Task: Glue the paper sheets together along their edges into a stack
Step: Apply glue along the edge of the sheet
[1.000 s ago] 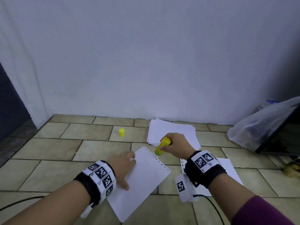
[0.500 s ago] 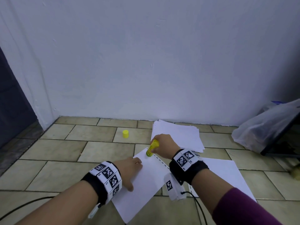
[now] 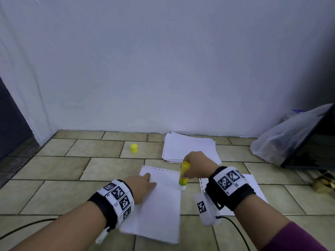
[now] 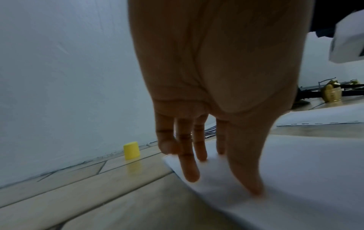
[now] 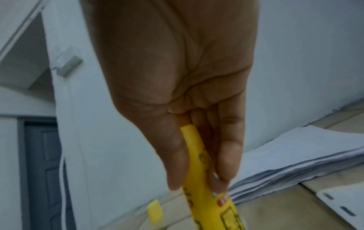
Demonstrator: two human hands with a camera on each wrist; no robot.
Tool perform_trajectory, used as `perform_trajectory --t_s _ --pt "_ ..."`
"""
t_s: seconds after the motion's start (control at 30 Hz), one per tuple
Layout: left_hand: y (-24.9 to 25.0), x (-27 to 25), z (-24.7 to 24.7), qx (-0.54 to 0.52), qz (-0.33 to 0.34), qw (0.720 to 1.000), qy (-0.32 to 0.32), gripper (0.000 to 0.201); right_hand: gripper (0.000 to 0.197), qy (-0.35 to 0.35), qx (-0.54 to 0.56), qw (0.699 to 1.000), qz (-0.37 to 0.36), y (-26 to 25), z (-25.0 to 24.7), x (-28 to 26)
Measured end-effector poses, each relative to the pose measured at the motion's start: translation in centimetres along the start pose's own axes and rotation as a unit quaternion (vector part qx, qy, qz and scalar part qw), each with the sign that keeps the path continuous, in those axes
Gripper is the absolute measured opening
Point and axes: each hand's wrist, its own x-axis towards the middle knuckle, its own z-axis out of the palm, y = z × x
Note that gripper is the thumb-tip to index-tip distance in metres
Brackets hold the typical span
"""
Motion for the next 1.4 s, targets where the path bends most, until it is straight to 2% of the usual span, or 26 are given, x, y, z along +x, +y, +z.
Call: perform_trajectory --t_s 0.1,0.2,0.33,0.53,0.6,0.77,0.97,1.1,1.27,1.4 --pt "0.1 -0.3 0.4 -0.014 -0.028 0.999 0.021 0.059 0.012 0.056 0.105 0.993 0.018 0.2 -1.3 0.2" --pt "-0.4 -0.3 1.1 -0.037 -0.010 0.998 0.057 0.069 0.019 0.097 0.162 0.982 0.027 0.2 -1.6 0.8" --pt "-1.0 0.0 1.7 -0.077 -0.006 0.995 0.057 0.073 0.023 0.097 0.179 0.979 0.022 -0.3 -0.4 1.6" --pt "-1.0 0.0 1.3 -0.079 -0.011 0.994 0.068 0.053 0.025 0.087 0.184 0.979 0.010 -1.6 1.5 3.2" --pt "-1.1 0.1 1.9 -0.076 -0.002 0.994 0.081 0.054 0.026 0.088 0.185 0.979 0.001 -2.2 2.0 3.8" --pt "-1.5 0.1 2.5 -0.095 0.013 0.991 0.091 0.060 0.028 0.095 0.170 0.980 -0.045 -4.2 3.2 4.8" --pt "-1.5 0.2 2.0 -0.114 0.000 0.989 0.089 0.063 0.029 0.073 0.114 0.989 -0.063 -5.0 3.7 5.0" --pt "-1.6 0.3 1.7 -0.122 -0.005 0.989 0.079 0.059 0.032 0.036 0.034 0.996 -0.069 -3.9 2.2 3.7" --pt "-2.2 0.7 1.7 -0.112 0.006 0.990 0.079 0.042 0.035 -0.013 -0.041 0.998 -0.051 -1.8 0.5 1.3" --pt "-2.5 0.6 1.5 -0.116 0.013 0.991 0.066 0.056 0.033 -0.032 -0.061 0.997 -0.028 -0.1 0.0 -0.5"
